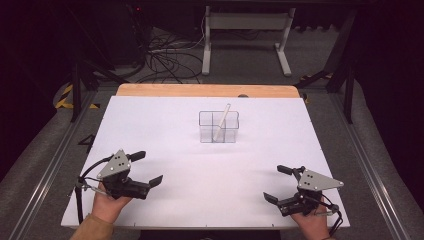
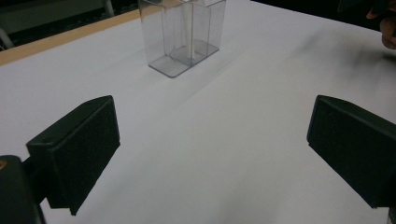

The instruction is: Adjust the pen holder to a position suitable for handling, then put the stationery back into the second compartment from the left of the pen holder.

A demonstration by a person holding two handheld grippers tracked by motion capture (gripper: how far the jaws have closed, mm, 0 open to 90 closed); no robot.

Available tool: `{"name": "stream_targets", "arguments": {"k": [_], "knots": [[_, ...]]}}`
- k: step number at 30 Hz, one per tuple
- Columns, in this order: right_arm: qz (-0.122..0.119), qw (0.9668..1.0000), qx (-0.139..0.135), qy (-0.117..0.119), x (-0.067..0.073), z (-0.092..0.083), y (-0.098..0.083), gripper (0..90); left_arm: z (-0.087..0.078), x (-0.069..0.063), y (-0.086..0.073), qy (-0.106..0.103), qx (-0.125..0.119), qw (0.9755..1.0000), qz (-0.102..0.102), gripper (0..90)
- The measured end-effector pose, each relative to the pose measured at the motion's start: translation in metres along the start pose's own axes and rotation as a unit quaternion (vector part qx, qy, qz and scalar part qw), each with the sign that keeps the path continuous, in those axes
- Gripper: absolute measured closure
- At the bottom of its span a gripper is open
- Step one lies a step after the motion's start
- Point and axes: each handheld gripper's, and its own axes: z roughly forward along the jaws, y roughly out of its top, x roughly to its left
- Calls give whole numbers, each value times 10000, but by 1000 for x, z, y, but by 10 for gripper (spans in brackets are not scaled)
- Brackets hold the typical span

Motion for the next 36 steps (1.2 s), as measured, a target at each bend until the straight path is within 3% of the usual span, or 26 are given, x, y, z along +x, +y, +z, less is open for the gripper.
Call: {"name": "stream_targets", "arguments": {"k": [4, 11, 19, 21, 25, 32, 36], "knots": [[5, 10000, 14, 0, 0, 0, 0, 28, 1, 1, -14, -57, 32, 9999, -153, 32], [-1, 10000, 30, 4, 0, 0, 0, 28, -4, 0, -35, -4, 83, 9997, -245, 31], [15, 10000, 89, 22, 0, 1, -2, 28, -13, -4, -53, 106, 127, 9997, -167, 31], [2, 10000, 93, 17, 0, 2, -2, 28, -15, -4, -56, 151, 41, 9998, -154, 31], [16, 9999, 109, 7, -1, 3, -2, 28, -16, 2, -58, 128, -13, 9995, -285, 31], [33, 9999, 115, -6, -1, 2, -3, 28, -13, 1, -56, 185, -10, 9994, -278, 31], [20, 9999, 114, -6, -1, 2, -3, 28, -14, 1, -52, 141, 109, 9988, -465, 27]]}}
